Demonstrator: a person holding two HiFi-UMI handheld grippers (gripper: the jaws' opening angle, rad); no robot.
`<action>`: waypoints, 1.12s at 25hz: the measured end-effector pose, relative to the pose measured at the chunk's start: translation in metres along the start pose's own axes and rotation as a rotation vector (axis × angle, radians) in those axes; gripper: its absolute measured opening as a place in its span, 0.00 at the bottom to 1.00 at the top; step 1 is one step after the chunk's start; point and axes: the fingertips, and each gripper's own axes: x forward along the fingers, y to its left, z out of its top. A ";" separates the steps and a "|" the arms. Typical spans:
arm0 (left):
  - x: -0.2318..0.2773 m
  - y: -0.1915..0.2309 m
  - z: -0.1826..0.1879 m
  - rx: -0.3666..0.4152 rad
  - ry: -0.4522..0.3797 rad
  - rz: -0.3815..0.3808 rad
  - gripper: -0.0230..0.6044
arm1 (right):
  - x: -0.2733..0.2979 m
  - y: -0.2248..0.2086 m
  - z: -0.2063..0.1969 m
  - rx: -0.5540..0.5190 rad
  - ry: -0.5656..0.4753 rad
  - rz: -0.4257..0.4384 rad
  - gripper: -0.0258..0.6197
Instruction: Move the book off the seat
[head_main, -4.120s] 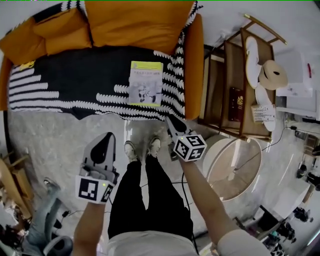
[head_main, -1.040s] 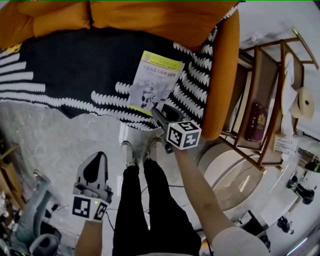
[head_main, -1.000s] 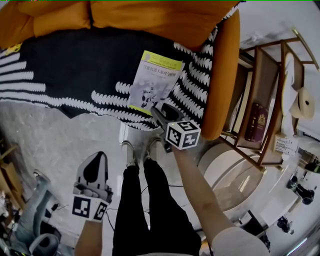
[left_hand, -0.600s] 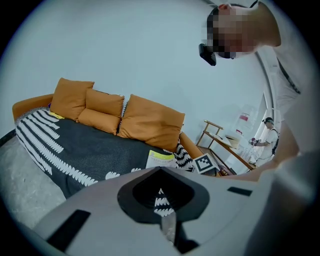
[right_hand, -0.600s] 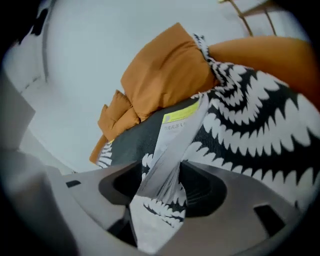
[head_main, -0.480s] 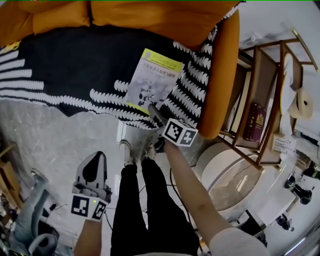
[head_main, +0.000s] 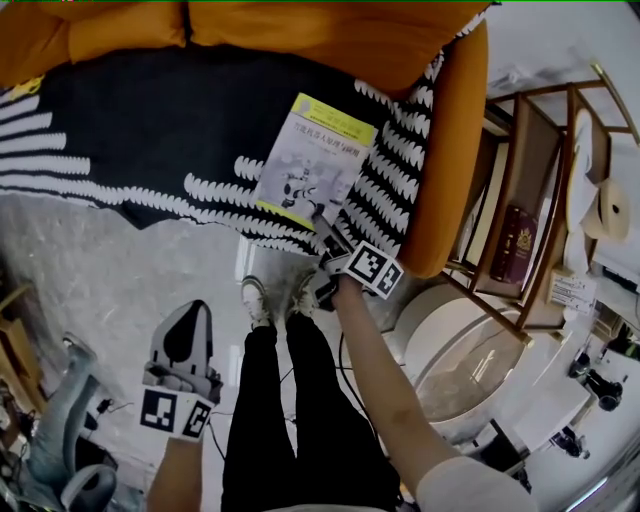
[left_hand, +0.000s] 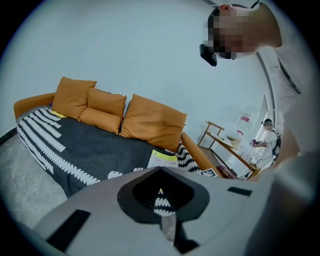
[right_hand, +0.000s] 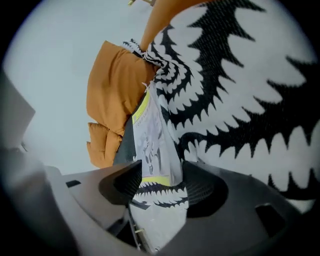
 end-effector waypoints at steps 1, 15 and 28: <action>0.000 0.002 -0.001 -0.004 0.001 0.003 0.06 | 0.003 -0.002 -0.004 0.014 0.004 0.015 0.44; -0.001 0.011 -0.008 -0.013 0.020 0.010 0.06 | 0.000 0.038 0.005 0.027 -0.020 0.254 0.28; -0.006 0.015 -0.012 -0.014 0.033 0.011 0.06 | 0.025 0.025 0.007 0.086 -0.029 0.198 0.34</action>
